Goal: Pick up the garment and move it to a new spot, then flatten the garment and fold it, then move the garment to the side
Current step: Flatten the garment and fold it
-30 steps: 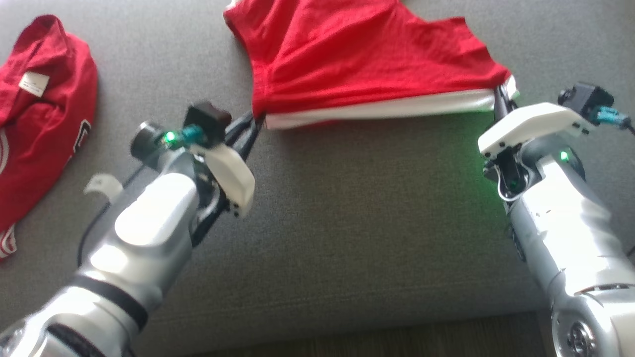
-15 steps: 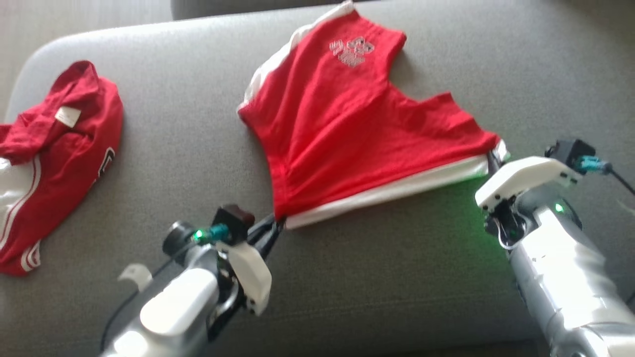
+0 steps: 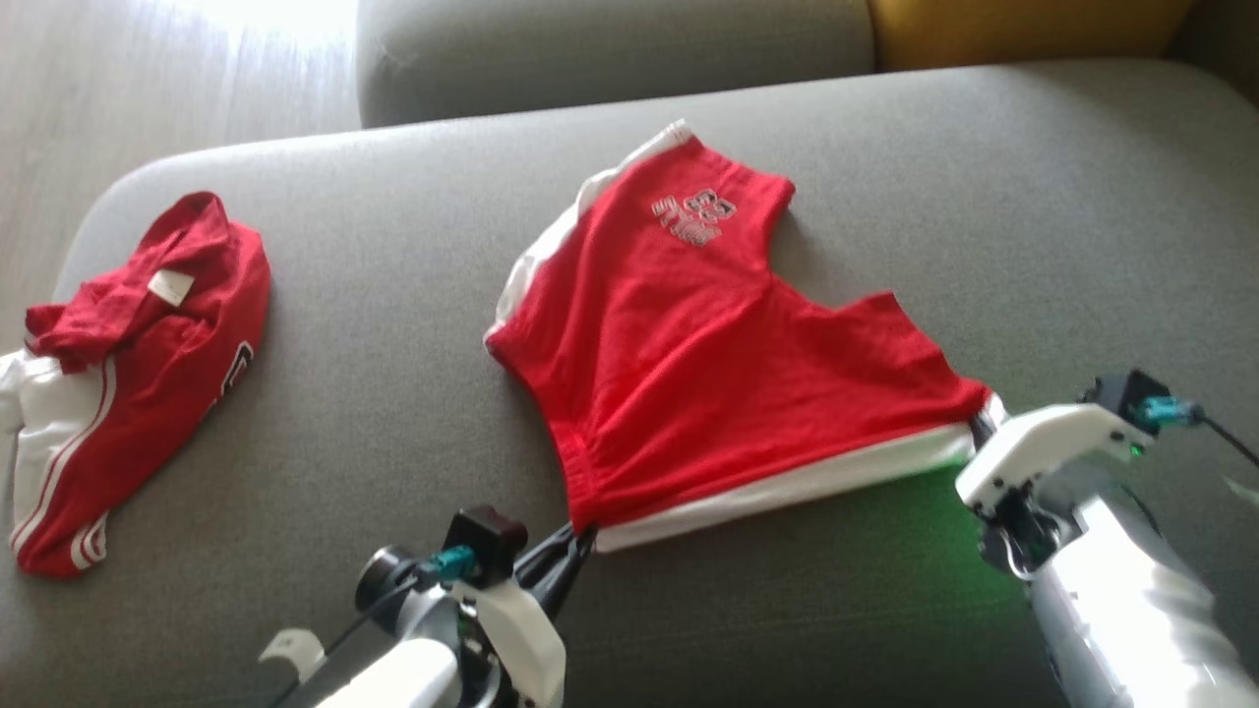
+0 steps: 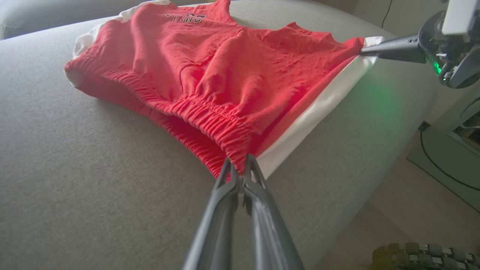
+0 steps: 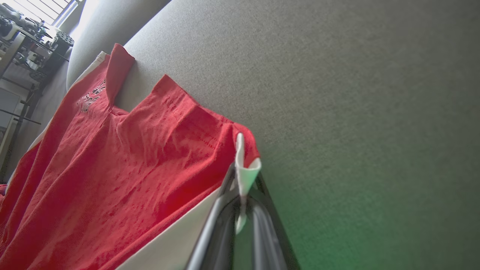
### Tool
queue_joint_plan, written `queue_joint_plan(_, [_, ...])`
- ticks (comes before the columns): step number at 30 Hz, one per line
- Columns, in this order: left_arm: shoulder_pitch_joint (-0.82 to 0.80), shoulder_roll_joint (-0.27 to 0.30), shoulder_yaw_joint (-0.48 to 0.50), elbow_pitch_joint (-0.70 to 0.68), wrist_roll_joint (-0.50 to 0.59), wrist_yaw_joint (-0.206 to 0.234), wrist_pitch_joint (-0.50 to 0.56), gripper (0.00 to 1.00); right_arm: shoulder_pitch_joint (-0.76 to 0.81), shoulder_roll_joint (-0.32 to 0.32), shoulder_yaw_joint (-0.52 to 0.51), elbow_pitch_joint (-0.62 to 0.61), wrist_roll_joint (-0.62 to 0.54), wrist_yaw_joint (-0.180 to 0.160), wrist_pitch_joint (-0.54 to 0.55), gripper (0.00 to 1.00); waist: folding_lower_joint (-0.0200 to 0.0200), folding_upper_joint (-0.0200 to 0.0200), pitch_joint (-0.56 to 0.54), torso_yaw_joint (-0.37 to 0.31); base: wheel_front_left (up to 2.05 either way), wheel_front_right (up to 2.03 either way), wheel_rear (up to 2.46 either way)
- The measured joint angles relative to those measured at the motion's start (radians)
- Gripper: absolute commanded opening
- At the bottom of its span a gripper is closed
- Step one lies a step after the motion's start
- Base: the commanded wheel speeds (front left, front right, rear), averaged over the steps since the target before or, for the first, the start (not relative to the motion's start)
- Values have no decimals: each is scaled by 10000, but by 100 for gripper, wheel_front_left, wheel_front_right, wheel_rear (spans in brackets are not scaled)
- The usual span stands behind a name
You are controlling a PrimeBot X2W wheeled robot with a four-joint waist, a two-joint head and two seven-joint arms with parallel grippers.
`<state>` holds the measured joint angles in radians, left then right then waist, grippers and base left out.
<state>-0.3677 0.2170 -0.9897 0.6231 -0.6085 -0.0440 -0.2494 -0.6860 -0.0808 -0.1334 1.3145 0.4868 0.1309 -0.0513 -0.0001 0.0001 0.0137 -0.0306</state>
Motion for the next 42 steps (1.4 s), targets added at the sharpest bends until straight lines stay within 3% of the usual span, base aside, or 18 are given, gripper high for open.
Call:
queue_joint_plan(7, [803, 56, -25, -500, -134, 104, 2, 0, 1114, -190, -123, -313, 157, 0, 713, 0, 0, 0, -425, -18, 0, 0, 0])
queue_joint_plan(15, [1381, 234, -245, -1267, -341, 251, 263, 0, 2207, -316, 113, -2180, 159, 0, 1956, 0, 0, 0, -605, -77, 0, 0, 0])
queue_joint_plan(21, [1474, 464, -167, -1806, -387, 454, 276, 0, 3250, -251, -353, -5020, 50, 0, 2917, 0, 0, 0, -597, -50, 0, 0, 0])
queue_joint_plan(28, [1300, 665, 364, -2690, -899, 546, 508, 0, 3960, 267, -1097, -9601, -430, 0, 4826, 0, 0, 0, -421, 159, 0, 0, 0])
queue_joint_plan(32, [1070, 711, 593, -2986, -1151, 577, 696, 0, 3968, 291, -1174, -10899, -437, 0, 5540, 0, 0, 0, -282, 285, 0, 0, 0])
queue_joint_plan(36, [552, 788, 993, -3350, -1542, 556, 965, 0, 3845, 291, -1034, -11424, -167, 0, 5839, 0, 0, 0, 49, 437, 0, 0, 0])
queue_joint_plan(42, [-281, 855, 1384, -3666, -2146, 280, 1488, 0, 2538, 290, -821, -11014, -311, 0, 5795, 0, 1, 0, 722, 702, 0, 0, 0])
